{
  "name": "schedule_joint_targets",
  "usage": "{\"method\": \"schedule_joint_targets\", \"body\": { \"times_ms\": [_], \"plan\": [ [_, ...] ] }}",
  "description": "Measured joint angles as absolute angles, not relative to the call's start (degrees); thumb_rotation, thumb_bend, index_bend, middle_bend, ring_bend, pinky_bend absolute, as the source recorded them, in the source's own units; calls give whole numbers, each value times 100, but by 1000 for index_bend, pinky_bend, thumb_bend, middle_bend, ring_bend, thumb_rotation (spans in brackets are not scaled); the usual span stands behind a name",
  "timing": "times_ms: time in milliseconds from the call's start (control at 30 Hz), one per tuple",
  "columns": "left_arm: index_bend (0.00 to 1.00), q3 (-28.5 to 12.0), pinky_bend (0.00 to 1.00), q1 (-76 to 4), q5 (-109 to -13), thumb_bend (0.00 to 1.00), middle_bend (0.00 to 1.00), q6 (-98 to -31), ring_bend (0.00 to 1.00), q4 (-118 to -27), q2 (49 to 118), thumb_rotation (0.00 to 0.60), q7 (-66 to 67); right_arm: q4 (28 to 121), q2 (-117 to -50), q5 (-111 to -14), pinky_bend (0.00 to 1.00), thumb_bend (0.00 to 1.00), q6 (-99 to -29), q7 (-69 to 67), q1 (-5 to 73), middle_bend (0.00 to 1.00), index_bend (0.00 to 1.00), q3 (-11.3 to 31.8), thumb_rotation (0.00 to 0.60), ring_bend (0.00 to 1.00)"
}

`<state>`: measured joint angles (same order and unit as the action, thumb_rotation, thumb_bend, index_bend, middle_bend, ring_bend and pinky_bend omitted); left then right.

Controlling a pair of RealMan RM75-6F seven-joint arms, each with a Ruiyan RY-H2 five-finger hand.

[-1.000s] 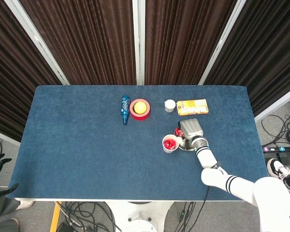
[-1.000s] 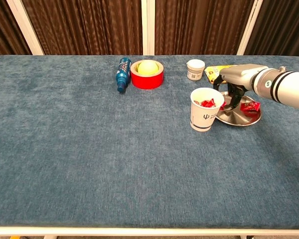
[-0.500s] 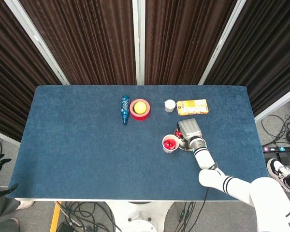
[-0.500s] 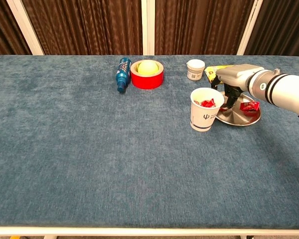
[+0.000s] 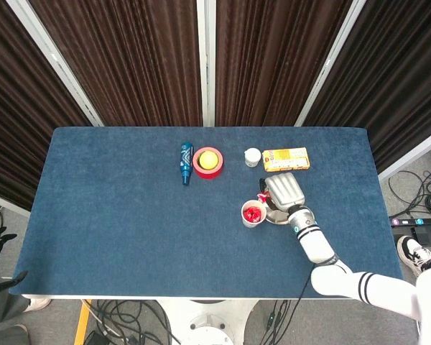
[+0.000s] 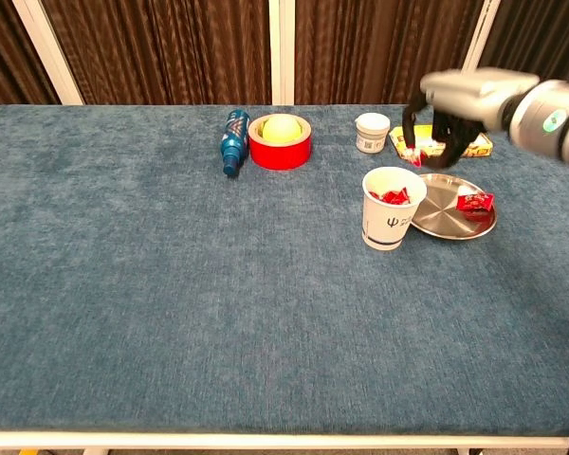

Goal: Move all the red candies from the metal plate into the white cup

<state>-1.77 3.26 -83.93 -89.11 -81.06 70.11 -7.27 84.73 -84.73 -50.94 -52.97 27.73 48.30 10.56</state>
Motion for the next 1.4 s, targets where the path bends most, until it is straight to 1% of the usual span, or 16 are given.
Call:
{"method": "schedule_joint_targets", "body": {
  "times_ms": [100,167,267,367,400,433,500,633,700,867,1067,1233,1400],
  "plan": [
    [301,-172,177,332,-8408,0,238,-8931,142,-8130,7008,600,-707,9191,-8035,-5449,1000,359,-5452,2632,4744,1000,587,1094,600,988],
    [301,-170,177,336,-8402,0,238,-8931,142,-8138,7006,600,-702,9432,-7852,-5629,1000,359,-5450,2601,4731,1000,579,1078,600,988],
    [301,-160,177,341,-8398,0,238,-8920,142,-8133,7003,600,-699,9473,-7870,-5684,1000,357,-5342,2617,4755,1000,548,1003,600,987],
    [301,-154,177,342,-8385,0,238,-8898,142,-8123,7002,600,-710,9330,-8031,-5651,1000,347,-5211,2707,4807,1000,461,879,600,987],
    [301,-153,177,342,-8383,0,238,-8891,142,-8116,7005,600,-714,9274,-8074,-5636,1000,330,-5168,2770,4832,1000,418,834,600,987],
    [301,-152,177,342,-8381,0,238,-8890,142,-8111,7008,600,-718,9243,-8103,-5618,1000,311,-5133,2813,4851,1000,396,800,600,987],
    [301,-151,177,344,-8380,0,238,-8889,142,-8099,7022,600,-725,9208,-8148,-5568,1000,244,-5095,2842,4877,1000,344,767,600,987],
    [300,-157,177,341,-8373,0,238,-8883,142,-8090,7025,600,-731,9199,-8135,-5618,1000,140,-5225,2793,4847,1000,297,788,600,987],
    [300,-164,177,342,-8376,0,238,-8900,142,-8089,7026,600,-735,9220,-8073,-5667,1000,123,-5334,2732,4794,1000,294,806,600,987],
    [300,-163,177,335,-8403,0,238,-8909,142,-8093,7024,600,-728,9221,-7792,-5654,1000,124,-5569,2637,4593,1000,297,818,600,987],
    [300,-161,177,302,-8437,0,238,-8888,142,-8129,7032,600,-691,8901,-7610,-5252,1000,123,-5552,2755,4416,1000,356,680,600,987],
    [300,-163,177,271,-8434,0,238,-8846,142,-8153,7035,600,-653,8371,-7732,-4905,1000,123,-5284,2834,4382,1000,381,572,600,987],
    [300,-156,177,260,-8420,0,238,-8811,142,-8164,7035,600,-627,7686,-8137,-4607,1000,123,-4943,2960,4427,1000,394,474,600,987]
  ]
}}
